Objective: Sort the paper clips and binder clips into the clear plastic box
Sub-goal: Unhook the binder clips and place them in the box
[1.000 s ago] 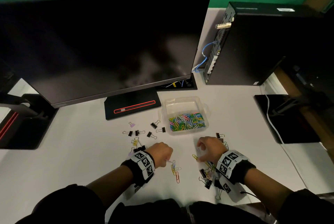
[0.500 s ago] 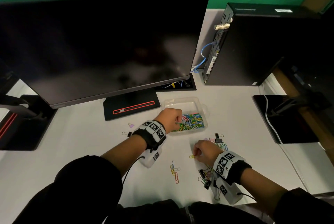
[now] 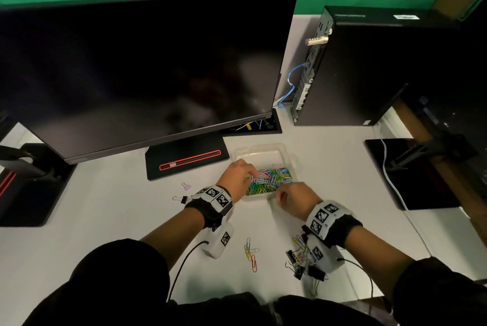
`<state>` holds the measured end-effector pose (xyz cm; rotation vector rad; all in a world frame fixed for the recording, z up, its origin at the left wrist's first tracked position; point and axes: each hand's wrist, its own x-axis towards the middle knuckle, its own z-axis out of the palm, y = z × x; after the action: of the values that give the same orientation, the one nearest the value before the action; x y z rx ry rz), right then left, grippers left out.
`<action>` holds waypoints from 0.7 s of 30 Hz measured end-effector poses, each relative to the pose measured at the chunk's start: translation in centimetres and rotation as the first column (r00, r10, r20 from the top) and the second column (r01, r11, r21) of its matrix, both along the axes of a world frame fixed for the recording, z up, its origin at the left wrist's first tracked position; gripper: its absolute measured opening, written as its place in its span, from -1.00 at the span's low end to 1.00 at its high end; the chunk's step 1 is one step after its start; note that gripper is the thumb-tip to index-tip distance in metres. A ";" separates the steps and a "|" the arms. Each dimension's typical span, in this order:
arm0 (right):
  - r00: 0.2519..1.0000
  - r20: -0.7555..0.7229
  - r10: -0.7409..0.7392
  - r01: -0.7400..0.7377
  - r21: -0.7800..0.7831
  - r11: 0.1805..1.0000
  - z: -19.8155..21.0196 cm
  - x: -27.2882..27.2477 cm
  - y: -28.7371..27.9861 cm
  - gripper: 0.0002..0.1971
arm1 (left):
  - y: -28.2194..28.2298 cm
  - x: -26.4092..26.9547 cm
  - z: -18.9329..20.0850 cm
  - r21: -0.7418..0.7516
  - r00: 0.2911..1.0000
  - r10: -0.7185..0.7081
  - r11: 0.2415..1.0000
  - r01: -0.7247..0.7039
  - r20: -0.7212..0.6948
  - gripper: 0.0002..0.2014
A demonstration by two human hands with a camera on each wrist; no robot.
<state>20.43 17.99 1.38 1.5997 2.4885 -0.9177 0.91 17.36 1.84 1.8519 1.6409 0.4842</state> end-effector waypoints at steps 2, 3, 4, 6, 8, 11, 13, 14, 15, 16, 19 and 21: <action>0.996 -0.074 -0.051 0.056 0.061 0.997 1.3 -0.5 1.4 -0.85 | -1.5 -0.4 0.2 -0.002 0.994 -0.111 0.994 0.110 -0.016 -0.82; 0.992 -0.105 -0.074 0.083 0.087 0.993 1.7 -0.6 2.0 -0.87 | -2.2 -0.5 0.2 -0.037 0.982 -0.187 0.982 0.185 -0.041 -0.84; 0.988 -0.128 -0.090 0.105 0.117 0.988 2.1 -0.8 2.7 -0.88 | -3.0 -0.6 0.0 -0.088 0.960 -0.267 0.962 0.260 -0.082 -0.85; 0.984 -0.143 -0.107 0.129 0.151 0.980 2.2 -1.0 3.7 -0.90 | -4.3 -0.8 -0.7 -0.212 0.904 -0.400 0.906 0.365 -0.150 -0.80; 0.987 -0.128 -0.101 0.121 0.161 0.979 1.8 -1.1 4.0 -0.95 | -5.5 -0.7 -1.5 -0.319 0.854 -0.491 0.848 0.423 -0.170 -0.70; 0.995 -0.094 -0.036 0.049 0.140 0.989 1.0 -1.2 2.8 -0.93 | -6.9 -0.6 -2.5 -0.401 0.825 -0.539 0.802 0.442 -0.169 -0.57; 0.996 -0.075 0.048 -0.042 0.084 0.996 0.3 -1.2 0.9 -0.93 | -7.4 -0.5 -2.9 -0.407 0.822 -0.544 0.798 0.445 -0.169 -0.53; 0.993 -0.063 0.097 -0.094 0.043 0.995 -0.1 -1.2 -0.2 -0.91 | -7.6 -0.5 -3.1 -0.406 0.825 -0.540 0.800 0.441 -0.167 -0.53; 0.989 -0.045 0.139 -0.140 -0.005 0.990 -0.5 -1.2 -1.3 -0.89 | -7.8 -0.4 -3.2 -0.404 0.831 -0.532 0.804 0.437 -0.161 -0.53; 0.985 -0.024 0.173 -0.174 -0.051 0.983 -0.9 -1.2 -2.4 -0.86 | -7.9 -0.4 -3.4 -0.402 0.840 -0.521 0.809 0.430 -0.152 -0.54; 0.971 0.002 0.237 -0.235 -0.147 0.961 -2.0 -1.5 -5.0 -0.72 | -8.4 -0.3 -3.8 -0.374 0.873 -0.471 0.837 0.399 -0.125 -0.59; 0.969 0.001 0.246 -0.242 -0.186 0.952 -2.7 -1.8 -6.5 -0.59 | -8.6 -0.3 -4.3 -0.348 0.888 -0.444 0.856 0.383 -0.116 -0.65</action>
<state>18.63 11.53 -1.27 1.2079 2.4297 -1.0493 0.62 8.72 -2.43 1.9701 1.2791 -0.1454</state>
